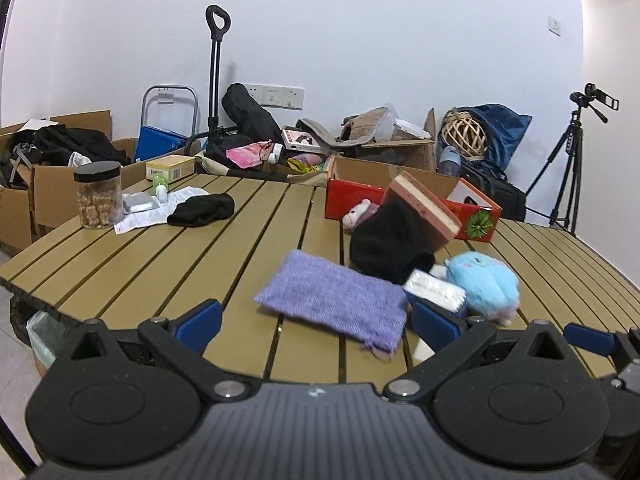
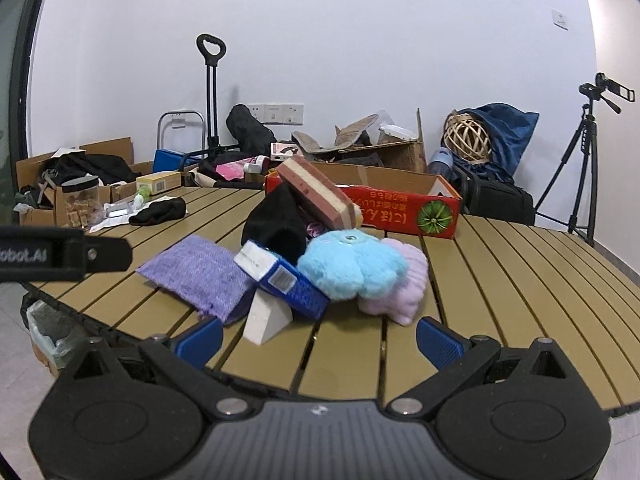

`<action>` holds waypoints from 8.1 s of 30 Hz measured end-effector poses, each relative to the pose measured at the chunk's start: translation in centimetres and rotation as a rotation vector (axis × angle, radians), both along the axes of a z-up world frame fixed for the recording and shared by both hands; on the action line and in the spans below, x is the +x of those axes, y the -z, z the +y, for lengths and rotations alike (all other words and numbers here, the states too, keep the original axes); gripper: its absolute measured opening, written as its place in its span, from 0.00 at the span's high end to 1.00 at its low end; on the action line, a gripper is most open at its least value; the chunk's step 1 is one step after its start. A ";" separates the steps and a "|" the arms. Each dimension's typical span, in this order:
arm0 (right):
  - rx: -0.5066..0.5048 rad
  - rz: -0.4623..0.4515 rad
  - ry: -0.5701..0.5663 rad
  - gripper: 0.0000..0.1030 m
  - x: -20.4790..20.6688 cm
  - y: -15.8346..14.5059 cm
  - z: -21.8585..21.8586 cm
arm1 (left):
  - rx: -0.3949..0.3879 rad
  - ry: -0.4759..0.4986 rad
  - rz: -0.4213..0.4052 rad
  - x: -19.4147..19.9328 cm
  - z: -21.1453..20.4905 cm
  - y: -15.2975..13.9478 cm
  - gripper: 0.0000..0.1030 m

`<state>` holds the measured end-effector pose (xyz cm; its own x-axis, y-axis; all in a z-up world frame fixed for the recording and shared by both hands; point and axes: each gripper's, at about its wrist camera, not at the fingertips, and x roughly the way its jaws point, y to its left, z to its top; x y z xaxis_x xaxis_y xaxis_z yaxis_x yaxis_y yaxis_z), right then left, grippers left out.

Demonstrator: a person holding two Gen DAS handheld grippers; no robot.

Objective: Collect trash
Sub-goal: 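Reach to the table and grasp the small white paper piece with the right tool, then grasp the blue tissue box with the left tool while the right tool holds the paper, then carry the blue box in the left tool and paper in the right tool to the bin, then open the right tool over the bin to drop the white paper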

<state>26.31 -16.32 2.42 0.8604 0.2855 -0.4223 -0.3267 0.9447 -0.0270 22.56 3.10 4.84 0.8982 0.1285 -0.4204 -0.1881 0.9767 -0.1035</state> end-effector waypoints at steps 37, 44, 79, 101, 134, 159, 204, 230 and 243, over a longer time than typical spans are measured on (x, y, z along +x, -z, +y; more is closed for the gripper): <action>0.119 0.127 0.028 0.83 5.8 3.8 4.1 | -0.024 -0.075 0.099 2.4 5.4 4.6 0.00; 0.135 0.113 -0.007 0.83 4.6 3.0 3.2 | -0.028 -0.082 0.095 2.1 5.3 4.3 0.00; 0.220 0.137 0.103 0.83 4.1 2.4 -3.0 | 0.040 0.122 0.104 5.5 -4.1 4.0 0.00; 0.223 0.125 0.204 0.83 3.3 2.7 -8.8 | 0.006 0.284 0.164 8.2 -9.4 5.7 0.00; 0.154 0.080 0.127 0.83 0.0 1.8 -8.8 | 0.038 0.223 0.108 6.1 -9.2 4.7 0.25; 0.086 0.065 -0.016 0.83 -5.4 -0.2 -6.1 | 0.062 0.235 0.024 -3.7 -5.6 0.8 0.25; -0.230 0.626 -0.116 0.83 -9.9 14.9 -0.5 | 0.050 0.080 0.501 -8.9 0.9 14.1 0.26; -0.171 0.543 -0.093 0.83 -4.9 14.7 2.0 | 0.066 0.061 0.483 -7.0 0.9 14.6 0.26; -0.177 0.545 -0.093 0.83 -2.4 15.3 4.3 | 0.046 0.017 0.493 -6.5 2.5 14.9 0.26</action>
